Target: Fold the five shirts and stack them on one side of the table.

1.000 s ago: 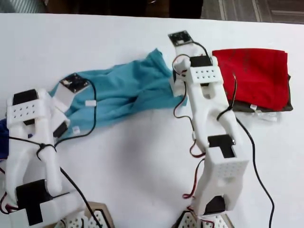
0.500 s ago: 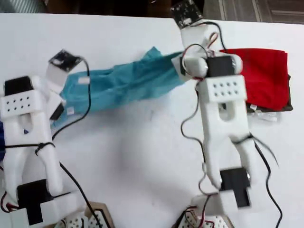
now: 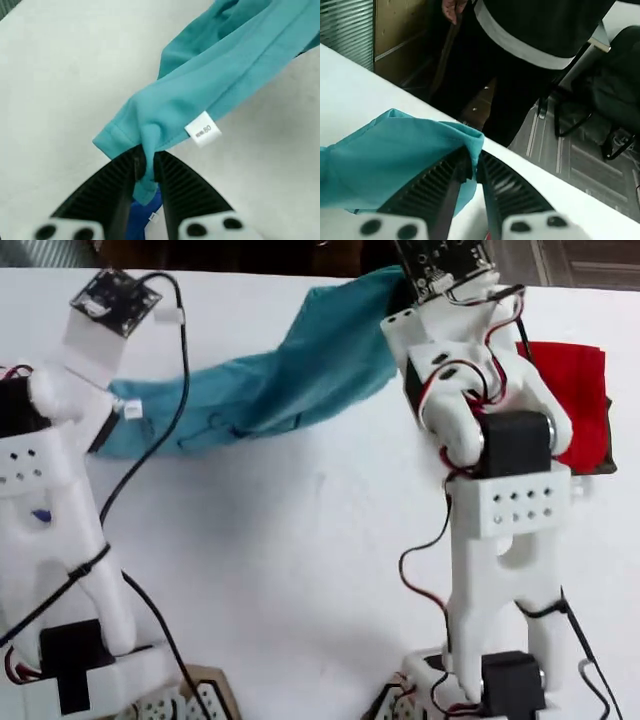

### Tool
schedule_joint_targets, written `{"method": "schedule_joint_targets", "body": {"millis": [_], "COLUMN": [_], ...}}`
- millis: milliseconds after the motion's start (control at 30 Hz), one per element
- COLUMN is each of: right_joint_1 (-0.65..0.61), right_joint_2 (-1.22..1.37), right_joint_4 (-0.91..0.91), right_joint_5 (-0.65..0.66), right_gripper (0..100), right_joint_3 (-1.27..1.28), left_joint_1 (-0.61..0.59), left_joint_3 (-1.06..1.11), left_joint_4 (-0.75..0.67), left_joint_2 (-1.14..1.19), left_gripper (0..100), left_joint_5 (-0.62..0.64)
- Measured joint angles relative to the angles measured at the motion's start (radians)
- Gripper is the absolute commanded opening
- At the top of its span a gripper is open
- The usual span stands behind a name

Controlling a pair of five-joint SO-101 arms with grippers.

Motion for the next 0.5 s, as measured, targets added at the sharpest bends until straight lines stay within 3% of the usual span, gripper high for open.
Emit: {"method": "schedule_joint_targets", "body": {"millis": [133,500], "right_joint_1": [0.000,0.000], "right_joint_2": [-0.006,-0.006], "right_joint_4": [0.000,0.000], "right_joint_5": [0.028,0.034], "right_gripper": [1.9,1.9], "right_joint_3": [0.015,0.207], "left_joint_1": [0.000,0.008], "left_joint_3": [0.058,0.557], "left_joint_4": [0.006,-0.133], "left_joint_2": [-0.006,-0.005], "left_gripper": [3,3], "left_joint_5": [-0.002,0.002]}}
